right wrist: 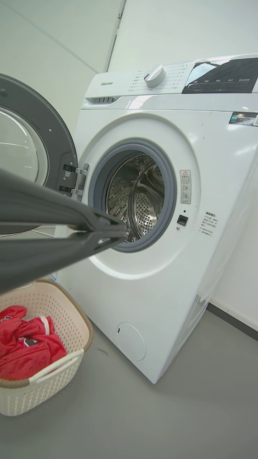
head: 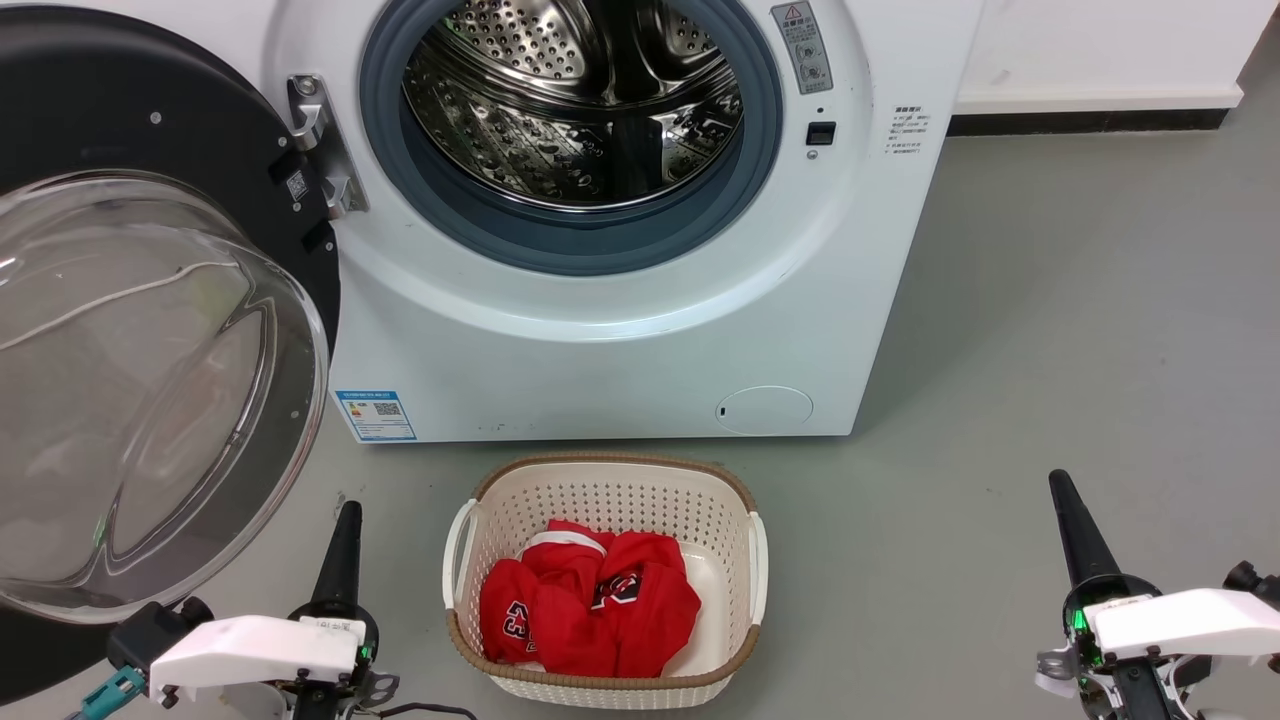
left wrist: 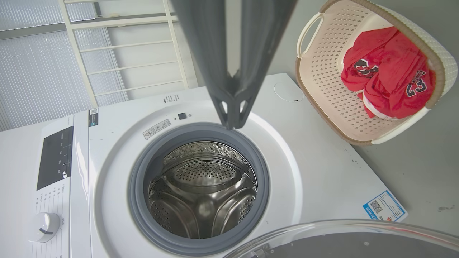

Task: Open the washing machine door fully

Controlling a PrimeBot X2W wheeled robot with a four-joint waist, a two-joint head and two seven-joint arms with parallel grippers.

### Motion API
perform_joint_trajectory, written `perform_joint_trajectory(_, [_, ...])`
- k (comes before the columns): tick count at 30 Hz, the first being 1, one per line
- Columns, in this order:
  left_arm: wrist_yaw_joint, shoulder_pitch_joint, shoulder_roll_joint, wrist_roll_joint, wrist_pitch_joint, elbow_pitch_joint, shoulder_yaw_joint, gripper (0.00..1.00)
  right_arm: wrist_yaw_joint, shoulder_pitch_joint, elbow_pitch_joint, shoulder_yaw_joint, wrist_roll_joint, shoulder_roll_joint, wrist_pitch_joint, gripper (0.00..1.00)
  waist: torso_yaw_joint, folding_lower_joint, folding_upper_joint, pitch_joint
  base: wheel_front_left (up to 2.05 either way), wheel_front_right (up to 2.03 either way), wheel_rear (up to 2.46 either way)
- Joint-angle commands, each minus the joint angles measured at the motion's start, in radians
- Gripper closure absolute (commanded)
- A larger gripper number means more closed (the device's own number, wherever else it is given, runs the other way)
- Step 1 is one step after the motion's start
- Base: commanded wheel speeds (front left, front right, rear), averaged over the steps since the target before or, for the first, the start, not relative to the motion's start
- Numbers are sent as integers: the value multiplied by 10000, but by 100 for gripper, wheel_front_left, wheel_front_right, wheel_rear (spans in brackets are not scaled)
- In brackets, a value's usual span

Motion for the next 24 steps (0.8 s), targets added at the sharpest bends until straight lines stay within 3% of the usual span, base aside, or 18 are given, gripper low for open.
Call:
perform_joint_trajectory(1, [-59,-261,26,-235,58,-21,35,100,1,-241,-27,-35,246,-54,44,100,1,0,0,-3,0,0,0])
perform_joint_trajectory(24, [-188,-442,30,-2293,568,214,163,100,1,-418,172,-246,2249,-15,589,100,11,0,0,-55,0,0,0])
